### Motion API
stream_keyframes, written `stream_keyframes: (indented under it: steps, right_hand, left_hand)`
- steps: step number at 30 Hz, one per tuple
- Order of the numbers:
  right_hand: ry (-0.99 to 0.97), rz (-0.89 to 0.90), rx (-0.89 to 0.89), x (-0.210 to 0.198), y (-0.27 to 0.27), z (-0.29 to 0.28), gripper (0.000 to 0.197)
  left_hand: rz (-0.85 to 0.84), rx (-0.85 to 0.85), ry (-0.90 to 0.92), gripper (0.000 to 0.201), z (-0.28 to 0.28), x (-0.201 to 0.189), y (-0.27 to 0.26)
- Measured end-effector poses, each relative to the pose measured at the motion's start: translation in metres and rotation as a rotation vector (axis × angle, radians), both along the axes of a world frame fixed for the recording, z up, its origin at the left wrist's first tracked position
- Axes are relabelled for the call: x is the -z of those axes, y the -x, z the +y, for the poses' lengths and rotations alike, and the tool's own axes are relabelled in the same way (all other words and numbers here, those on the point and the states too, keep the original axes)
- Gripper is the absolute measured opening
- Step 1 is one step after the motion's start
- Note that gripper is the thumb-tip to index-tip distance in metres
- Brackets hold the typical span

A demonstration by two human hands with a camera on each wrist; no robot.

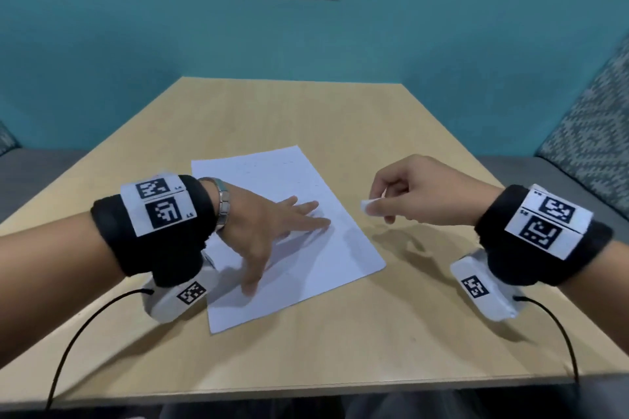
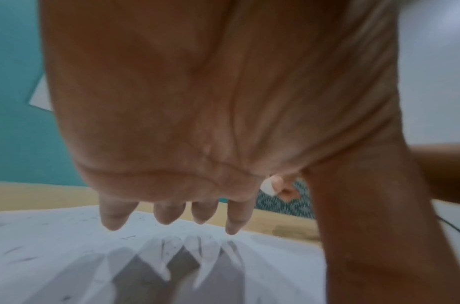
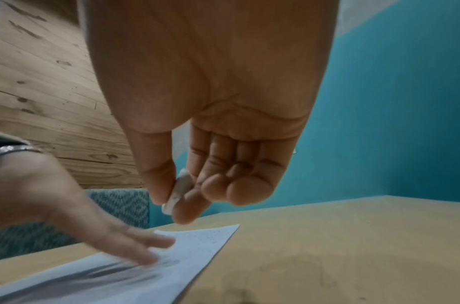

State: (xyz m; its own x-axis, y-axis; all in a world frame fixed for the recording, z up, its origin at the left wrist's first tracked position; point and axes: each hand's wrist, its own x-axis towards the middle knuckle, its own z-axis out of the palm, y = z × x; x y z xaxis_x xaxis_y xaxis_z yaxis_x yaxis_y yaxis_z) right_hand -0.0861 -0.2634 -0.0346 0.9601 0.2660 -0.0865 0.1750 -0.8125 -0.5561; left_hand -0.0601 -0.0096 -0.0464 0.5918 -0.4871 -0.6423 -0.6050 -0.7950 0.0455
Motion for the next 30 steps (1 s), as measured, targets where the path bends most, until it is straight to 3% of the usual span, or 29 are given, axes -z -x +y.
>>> stream_keyframes:
  steps: [4,8,13,21,26,30]
  right_hand:
    - [0.064,0.028,-0.045,0.011,0.000,0.013,0.015]
    - [0.155,0.018,-0.110,0.018,-0.005,0.030,0.008]
    - [0.208,0.011,-0.144,0.021,-0.012,0.039,0.009]
    - [0.216,0.034,-0.196,0.024,-0.019,0.050,0.012]
    - [0.206,0.161,-0.362,0.019,-0.012,0.060,0.013]
    - [0.195,0.097,-0.255,0.018,-0.025,0.061,0.012]
  left_hand:
    - [-0.078,-0.124,0.185,0.120,-0.015,-0.003,0.002]
    - [-0.091,-0.108,0.159,0.108,-0.034,0.007,0.001]
    - [-0.038,-0.108,0.133,0.119,-0.026,0.003,-0.008]
    - [-0.097,-0.075,0.105,0.107,-0.035,0.011,-0.003]
    - [-0.046,-0.067,0.135,0.092,-0.034,0.019,-0.010]
    - [-0.082,-0.087,0.089,0.108,-0.035,0.018,-0.010]
